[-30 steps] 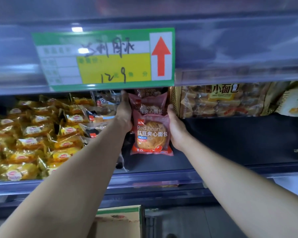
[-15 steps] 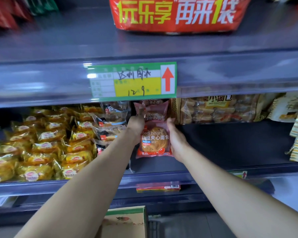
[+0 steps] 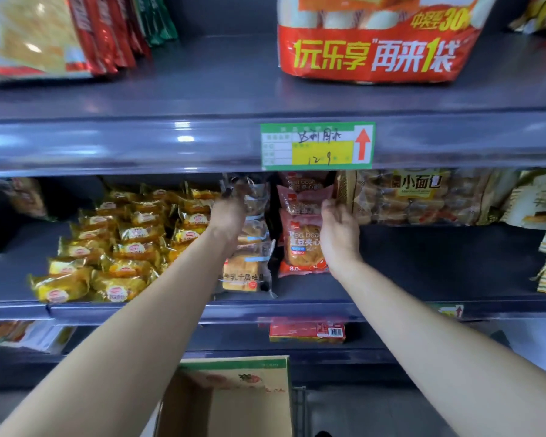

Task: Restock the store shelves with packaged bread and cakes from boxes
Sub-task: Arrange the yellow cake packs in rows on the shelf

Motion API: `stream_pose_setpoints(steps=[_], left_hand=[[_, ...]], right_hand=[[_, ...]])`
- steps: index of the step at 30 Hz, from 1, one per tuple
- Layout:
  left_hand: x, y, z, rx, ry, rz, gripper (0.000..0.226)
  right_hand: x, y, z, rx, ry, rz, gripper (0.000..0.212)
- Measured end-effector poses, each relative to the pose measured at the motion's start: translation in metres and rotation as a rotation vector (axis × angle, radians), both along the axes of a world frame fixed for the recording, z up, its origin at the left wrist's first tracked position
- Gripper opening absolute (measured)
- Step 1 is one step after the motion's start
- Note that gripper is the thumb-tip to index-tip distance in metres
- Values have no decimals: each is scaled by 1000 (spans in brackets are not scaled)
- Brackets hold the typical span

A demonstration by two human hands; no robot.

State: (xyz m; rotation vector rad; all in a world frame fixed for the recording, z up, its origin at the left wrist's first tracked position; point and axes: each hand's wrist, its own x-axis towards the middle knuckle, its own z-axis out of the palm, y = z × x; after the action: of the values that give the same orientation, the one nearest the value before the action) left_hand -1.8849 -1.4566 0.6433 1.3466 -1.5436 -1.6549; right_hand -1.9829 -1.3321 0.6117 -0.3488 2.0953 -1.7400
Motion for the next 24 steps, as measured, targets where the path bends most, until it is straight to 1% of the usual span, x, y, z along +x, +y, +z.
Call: stream_pose_setpoints(steps=[2, 3, 4, 6, 8, 10, 12, 16, 18, 22, 24], left_hand=[[20, -2, -2, -88, -78, 96, 38], [30, -3, -6, -111, -90, 135, 36], [40, -4, -9, -113, -97, 152, 35], [55, -3, -18, -75, -124, 111, 30], [64, -2, -26, 10, -167, 60, 29], [71, -2, -31, 85, -163, 49, 36], [75, -4, -34, 147, -117, 38, 36], [79, -8, -38, 260, 32, 17, 27], [80, -14, -45, 322, 75, -1, 31], [81, -20, -55, 319, 51, -33, 36], [80, -18, -58, 303, 35, -46, 33]], right_hand=[[23, -3, 3, 12, 13, 52, 24], [33, -3, 3, 33, -6, 77, 20], [42, -4, 1, 71, -40, 101, 22], [59, -7, -4, 162, -165, 155, 34], [71, -12, -15, 225, -327, 226, 48], [79, -18, -26, 221, -449, 260, 61], [82, -26, -35, 189, -512, 253, 68], [82, -34, -38, 167, -537, 226, 70], [82, -35, -35, 169, -528, 226, 67], [80, -36, -35, 148, -531, 209, 61], [81, -37, -36, 130, -535, 206, 60]])
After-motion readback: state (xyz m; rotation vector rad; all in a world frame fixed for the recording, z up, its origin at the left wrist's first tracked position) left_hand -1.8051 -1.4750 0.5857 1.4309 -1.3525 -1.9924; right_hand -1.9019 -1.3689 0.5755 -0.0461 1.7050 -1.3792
